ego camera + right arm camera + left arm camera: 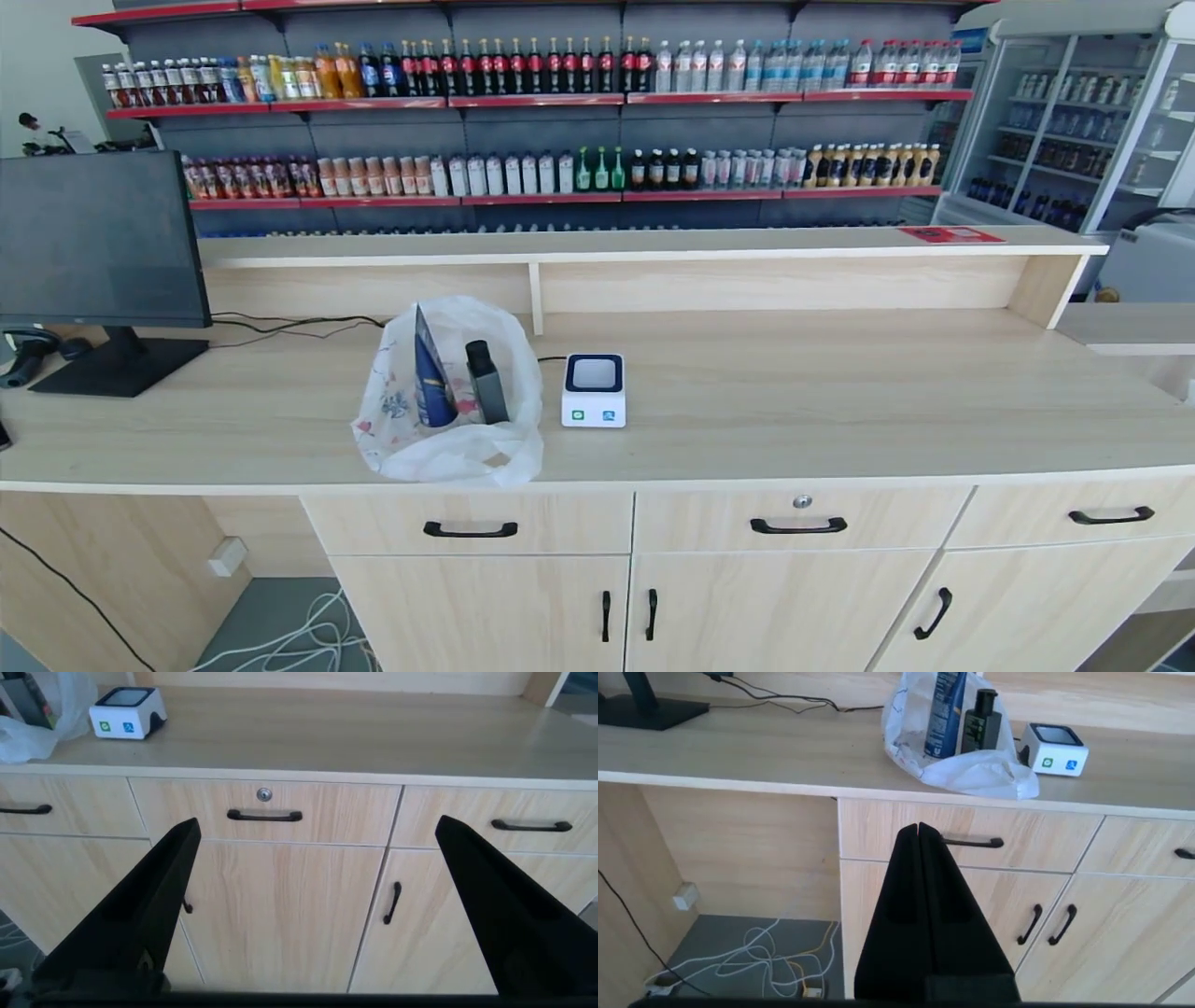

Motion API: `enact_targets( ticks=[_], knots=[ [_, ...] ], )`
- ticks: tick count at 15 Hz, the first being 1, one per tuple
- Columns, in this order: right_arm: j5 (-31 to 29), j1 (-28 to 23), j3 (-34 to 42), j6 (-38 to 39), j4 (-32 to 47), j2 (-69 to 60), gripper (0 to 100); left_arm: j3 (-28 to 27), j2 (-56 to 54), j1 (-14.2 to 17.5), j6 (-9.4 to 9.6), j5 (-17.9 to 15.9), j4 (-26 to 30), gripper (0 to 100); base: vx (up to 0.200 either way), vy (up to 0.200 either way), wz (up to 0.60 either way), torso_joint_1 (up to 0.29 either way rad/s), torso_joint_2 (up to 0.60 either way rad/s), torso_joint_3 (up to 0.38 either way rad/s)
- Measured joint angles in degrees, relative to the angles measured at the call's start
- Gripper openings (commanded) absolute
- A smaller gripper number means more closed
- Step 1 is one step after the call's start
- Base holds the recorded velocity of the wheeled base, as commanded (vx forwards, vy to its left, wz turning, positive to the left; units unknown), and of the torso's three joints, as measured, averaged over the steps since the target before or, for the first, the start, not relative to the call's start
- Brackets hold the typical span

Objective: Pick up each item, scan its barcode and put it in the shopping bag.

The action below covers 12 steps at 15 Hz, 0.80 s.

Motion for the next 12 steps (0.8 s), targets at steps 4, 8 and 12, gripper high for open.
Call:
enact_targets(
  ticks=[4, 8, 12],
  knots=[
    [0.0, 0.1, 0.0, 0.0, 0.0, 0.0, 100, 0.0, 0.0, 0.0, 0.00, 0.0, 0.0, 0, -0.200, 0.000, 0.00, -0.005, 0.00, 0.002],
    [0.0, 0.0, 0.0, 0.0, 0.0, 0.0, 100, 0.0, 0.0, 0.0, -0.05, 0.0, 0.0, 0, -0.200, 0.000, 0.00, 0.002, 0.00, 0.002],
    [0.0, 0.0, 0.0, 0.0, 0.0, 0.0, 100, 0.0, 0.0, 0.0, -0.09, 0.0, 0.0, 0, -0.200, 0.000, 0.00, 0.002, 0.00, 0.001]
  ],
)
